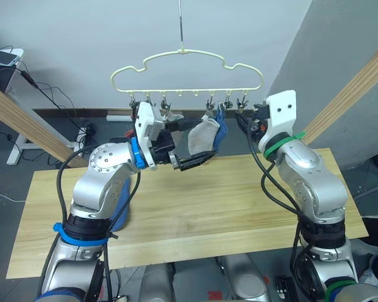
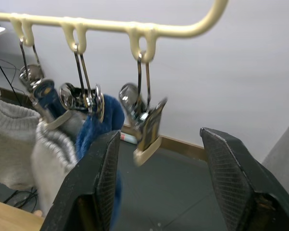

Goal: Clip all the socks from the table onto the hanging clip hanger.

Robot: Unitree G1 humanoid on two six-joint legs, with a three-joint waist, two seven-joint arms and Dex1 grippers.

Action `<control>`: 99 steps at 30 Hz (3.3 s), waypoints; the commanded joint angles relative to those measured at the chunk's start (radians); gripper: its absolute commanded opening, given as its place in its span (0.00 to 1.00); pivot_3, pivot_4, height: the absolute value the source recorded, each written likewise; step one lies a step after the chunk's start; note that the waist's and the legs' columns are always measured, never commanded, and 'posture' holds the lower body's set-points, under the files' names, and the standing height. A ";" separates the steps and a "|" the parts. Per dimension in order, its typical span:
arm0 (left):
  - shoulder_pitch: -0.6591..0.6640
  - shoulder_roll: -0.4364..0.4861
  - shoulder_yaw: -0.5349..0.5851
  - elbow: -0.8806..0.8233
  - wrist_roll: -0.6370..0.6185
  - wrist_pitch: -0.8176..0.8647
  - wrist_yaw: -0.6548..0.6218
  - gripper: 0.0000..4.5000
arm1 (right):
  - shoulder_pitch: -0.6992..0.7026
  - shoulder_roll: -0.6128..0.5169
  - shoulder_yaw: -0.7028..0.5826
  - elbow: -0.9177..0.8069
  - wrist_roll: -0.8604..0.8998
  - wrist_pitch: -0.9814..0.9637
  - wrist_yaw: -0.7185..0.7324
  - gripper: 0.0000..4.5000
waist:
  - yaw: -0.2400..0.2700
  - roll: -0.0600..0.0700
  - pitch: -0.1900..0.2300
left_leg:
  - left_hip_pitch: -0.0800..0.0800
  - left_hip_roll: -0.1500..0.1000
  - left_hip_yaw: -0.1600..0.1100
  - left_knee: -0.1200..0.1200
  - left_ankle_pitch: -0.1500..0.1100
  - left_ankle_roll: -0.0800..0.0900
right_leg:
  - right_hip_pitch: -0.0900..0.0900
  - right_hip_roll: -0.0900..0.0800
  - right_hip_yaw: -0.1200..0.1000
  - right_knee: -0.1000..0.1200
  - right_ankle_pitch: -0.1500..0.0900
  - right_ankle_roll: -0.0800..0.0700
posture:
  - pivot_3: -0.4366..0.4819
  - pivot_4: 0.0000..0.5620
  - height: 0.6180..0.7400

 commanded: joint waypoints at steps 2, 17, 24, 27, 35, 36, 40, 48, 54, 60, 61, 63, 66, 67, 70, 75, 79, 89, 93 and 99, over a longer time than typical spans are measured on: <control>-0.010 0.011 0.017 -0.042 -0.008 0.000 0.007 1.00 | -0.022 0.009 -0.010 -0.008 -0.010 -0.030 -0.010 0.34 | 0.001 0.000 0.000 | 0.000 0.000 0.000 0.000 0.000 0.000 | 0.000 0.000 0.000 0.000 0.000 0.000 | 0.20 0.49 0.93; -0.024 0.018 0.005 -0.037 0.002 0.001 0.012 1.00 | -0.055 0.065 -0.012 0.049 -0.034 -0.088 -0.047 0.34 | 0.002 0.000 0.000 | 0.000 0.000 0.000 0.001 0.000 0.000 | 0.000 0.000 0.000 0.002 0.000 0.000 | 0.20 0.47 0.93; -0.033 0.014 -0.004 -0.031 0.009 -0.004 0.008 1.00 | -0.056 0.092 -0.027 0.037 -0.046 -0.100 -0.083 0.34 | 0.002 0.000 0.000 | 0.000 0.000 0.000 0.001 0.000 0.000 | 0.000 0.000 0.000 0.002 0.000 0.000 | 0.20 0.46 0.93; -0.034 0.014 -0.006 -0.031 0.010 -0.005 0.004 1.00 | -0.051 0.098 -0.033 0.017 -0.039 -0.088 -0.089 0.34 | 0.002 0.000 0.000 | 0.000 0.000 0.000 0.001 0.000 0.000 | 0.000 0.000 0.000 0.003 0.000 0.000 | 0.19 0.46 0.93; -0.038 0.012 -0.004 -0.028 0.010 -0.002 -0.005 1.00 | -0.036 0.140 -0.057 -0.019 -0.020 -0.050 -0.118 0.34 | 0.001 0.000 0.000 | 0.000 0.000 0.000 0.001 0.000 0.000 | -0.001 0.000 0.000 0.004 0.000 0.000 | 0.19 0.46 0.93; -0.038 0.012 -0.004 -0.027 0.010 -0.002 -0.006 1.00 | -0.036 0.148 -0.061 -0.019 -0.016 -0.047 -0.120 0.34 | 0.000 0.000 0.000 | 0.000 0.000 0.000 0.001 0.000 0.000 | -0.001 0.000 0.000 0.004 0.000 0.000 | 0.19 0.46 0.93; -0.039 0.010 -0.005 -0.025 0.012 -0.003 -0.008 1.00 | -0.041 0.179 -0.080 -0.012 0.003 -0.032 -0.132 0.34 | -0.001 0.000 0.000 | 0.000 0.000 0.000 0.001 0.000 0.000 | -0.001 0.000 0.000 0.005 0.000 0.000 | 0.19 0.46 0.93; -0.038 0.007 -0.007 -0.024 0.017 -0.005 -0.010 1.00 | -0.058 0.193 -0.099 0.004 0.024 -0.038 -0.132 0.34 | -0.001 0.000 0.000 | 0.000 0.000 0.000 0.002 0.000 0.000 | -0.001 0.000 0.000 0.005 0.000 0.000 | 0.19 0.46 0.93; -0.035 0.006 -0.009 -0.024 0.019 -0.006 -0.011 1.00 | -0.067 0.200 -0.105 0.013 0.030 -0.046 -0.128 0.34 | -0.001 0.000 0.000 | 0.001 0.000 0.000 0.002 0.000 0.000 | -0.001 0.000 0.000 0.006 0.000 0.000 | 0.19 0.46 0.93; -0.035 0.005 -0.012 -0.023 0.021 -0.007 -0.011 1.00 | -0.070 0.205 -0.107 0.020 0.031 -0.048 -0.128 0.34 | -0.001 0.000 0.000 | 0.001 0.000 0.000 0.002 0.000 0.000 | -0.001 0.000 0.000 0.007 0.000 0.000 | 0.19 0.46 0.93; -0.035 0.005 -0.013 -0.023 0.022 -0.008 -0.011 1.00 | -0.071 0.206 -0.108 0.022 0.032 -0.050 -0.128 0.34 | -0.001 0.000 0.000 | 0.001 0.000 0.000 0.002 0.000 0.000 | -0.001 0.000 0.000 0.007 0.000 0.000 | 0.19 0.46 0.93; -0.034 0.005 -0.014 -0.024 0.021 -0.007 -0.011 1.00 | -0.072 0.209 -0.106 0.025 0.032 -0.052 -0.127 0.34 | -0.001 0.000 0.000 | 0.001 0.000 0.000 0.003 0.000 0.000 | -0.001 0.000 0.000 0.007 0.000 0.000 | 0.19 0.46 0.93; -0.033 0.005 -0.015 -0.023 0.022 -0.009 -0.011 1.00 | -0.073 0.211 -0.104 0.029 0.032 -0.056 -0.124 0.34 | -0.001 0.000 0.000 | 0.001 0.000 0.000 0.003 0.000 0.000 | -0.001 0.000 0.000 0.008 0.000 0.000 | 0.19 0.46 0.93; -0.031 0.006 -0.015 -0.022 0.023 -0.009 -0.011 1.00 | -0.074 0.211 -0.103 0.030 0.032 -0.058 -0.122 0.34 | -0.001 0.000 0.000 | 0.001 0.000 0.000 0.003 0.000 0.000 | -0.001 0.000 0.000 0.008 0.000 0.000 | 0.19 0.46 0.93; -0.019 0.013 -0.013 -0.022 0.025 -0.009 -0.011 1.00 | -0.076 0.207 -0.102 0.035 0.030 -0.068 -0.118 0.26 | -0.001 0.000 0.000 | 0.001 0.000 0.000 0.004 0.000 0.000 | -0.001 0.000 0.000 0.009 0.000 0.000 | 0.19 0.46 0.93; 0.020 0.029 -0.011 -0.023 0.036 -0.019 -0.017 1.00 | -0.077 0.203 -0.099 0.041 0.030 -0.078 -0.112 0.03 | -0.002 0.001 0.000 | 0.002 0.000 0.000 0.004 0.000 0.000 | -0.001 0.000 0.001 0.010 0.000 0.000 | 0.19 0.46 0.93; 0.060 0.045 -0.008 -0.027 0.046 -0.029 -0.019 1.00 | -0.078 0.198 -0.098 0.045 0.031 -0.082 -0.107 0.03 | -0.002 0.001 0.000 | 0.002 0.000 0.000 0.004 0.000 0.000 | -0.001 0.000 0.000 0.010 0.000 0.000 | 0.19 0.46 0.93; 0.073 0.047 -0.009 -0.025 0.055 -0.041 -0.019 1.00 | -0.078 0.199 -0.103 0.045 0.028 -0.084 -0.109 0.10 | -0.002 0.001 0.000 | 0.002 0.000 0.000 0.004 0.000 0.000 | -0.001 0.000 0.001 0.010 0.000 0.000 | 0.19 0.46 0.93; 0.072 0.046 -0.009 -0.020 0.057 -0.047 -0.022 1.00 | -0.076 0.192 -0.088 0.041 0.022 -0.068 -0.104 0.42 | -0.002 0.001 0.000 | 0.002 0.000 0.000 0.004 0.000 0.000 | -0.001 0.000 0.001 0.010 0.000 0.000 | 0.19 0.46 0.93; 0.071 0.044 -0.010 -0.016 0.058 -0.052 -0.026 1.00 | -0.079 0.195 -0.088 0.053 0.022 -0.068 -0.106 0.49 | -0.002 0.001 0.000 | 0.002 0.000 0.000 0.004 0.000 0.000 | -0.001 0.000 0.001 0.010 0.000 0.000 | 0.19 0.45 0.93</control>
